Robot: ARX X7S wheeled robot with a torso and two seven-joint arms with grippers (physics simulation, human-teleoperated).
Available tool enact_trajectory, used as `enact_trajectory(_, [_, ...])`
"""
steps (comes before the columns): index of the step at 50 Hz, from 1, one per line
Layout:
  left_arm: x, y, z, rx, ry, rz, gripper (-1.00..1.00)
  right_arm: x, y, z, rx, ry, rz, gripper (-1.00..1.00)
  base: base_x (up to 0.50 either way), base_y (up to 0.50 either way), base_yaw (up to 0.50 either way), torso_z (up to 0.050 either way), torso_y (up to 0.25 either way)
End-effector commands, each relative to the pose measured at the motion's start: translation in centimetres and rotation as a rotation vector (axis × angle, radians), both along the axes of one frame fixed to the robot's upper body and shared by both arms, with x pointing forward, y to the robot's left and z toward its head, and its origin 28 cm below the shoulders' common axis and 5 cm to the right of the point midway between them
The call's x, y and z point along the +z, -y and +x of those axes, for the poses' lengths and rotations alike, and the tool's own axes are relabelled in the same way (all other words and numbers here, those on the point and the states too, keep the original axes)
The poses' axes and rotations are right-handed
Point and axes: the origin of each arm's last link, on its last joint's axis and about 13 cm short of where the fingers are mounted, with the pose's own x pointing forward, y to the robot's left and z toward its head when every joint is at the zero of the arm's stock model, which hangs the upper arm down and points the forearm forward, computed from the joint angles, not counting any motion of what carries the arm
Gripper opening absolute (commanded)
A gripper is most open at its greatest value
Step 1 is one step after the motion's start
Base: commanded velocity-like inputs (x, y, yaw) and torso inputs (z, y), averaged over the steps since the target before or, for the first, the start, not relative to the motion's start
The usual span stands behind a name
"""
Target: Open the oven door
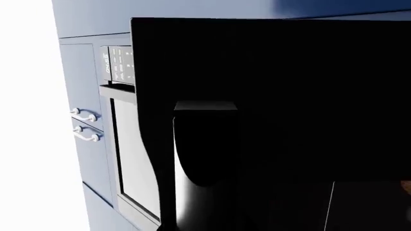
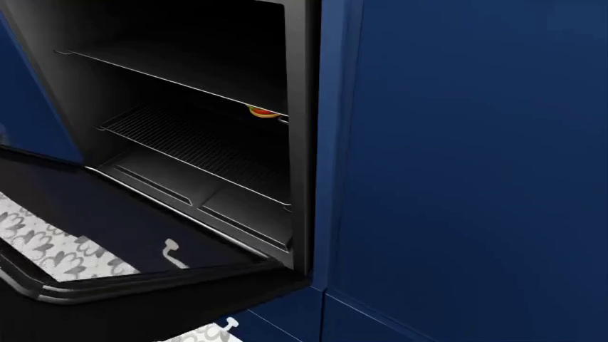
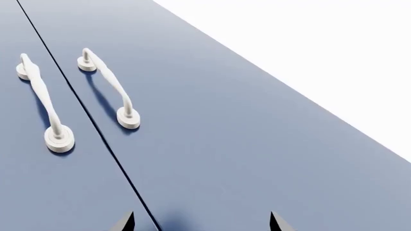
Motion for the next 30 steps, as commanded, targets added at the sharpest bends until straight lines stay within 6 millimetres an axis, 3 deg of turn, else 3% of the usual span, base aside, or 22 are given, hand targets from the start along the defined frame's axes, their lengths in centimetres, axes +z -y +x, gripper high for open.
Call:
enact_trajectory(1, [-3.0,-1.9,-1.8,0.109,-0.159,0.141,-1.0,0.0,0.0,0.0,0.003,0.002,0.001,1.0,0.01,0.01,0.0,0.0,0.0])
enact_trajectory(16, [-6.4,-4.4,-4.4,0.205,-0.217,0.091,-1.0,-0.1,-0.1,-0.2,0.004,0.002,0.001,1.0,0.0,0.0,0.0,-0.001,0.0])
enact_trajectory(30, [-8.9,-5.4,-5.3,0.227,-0.244,0.05,-1.0,0.1,0.0,0.0,0.002,0.004,0.004,1.0,0.0,0.0,0.0,-0.001,0.0])
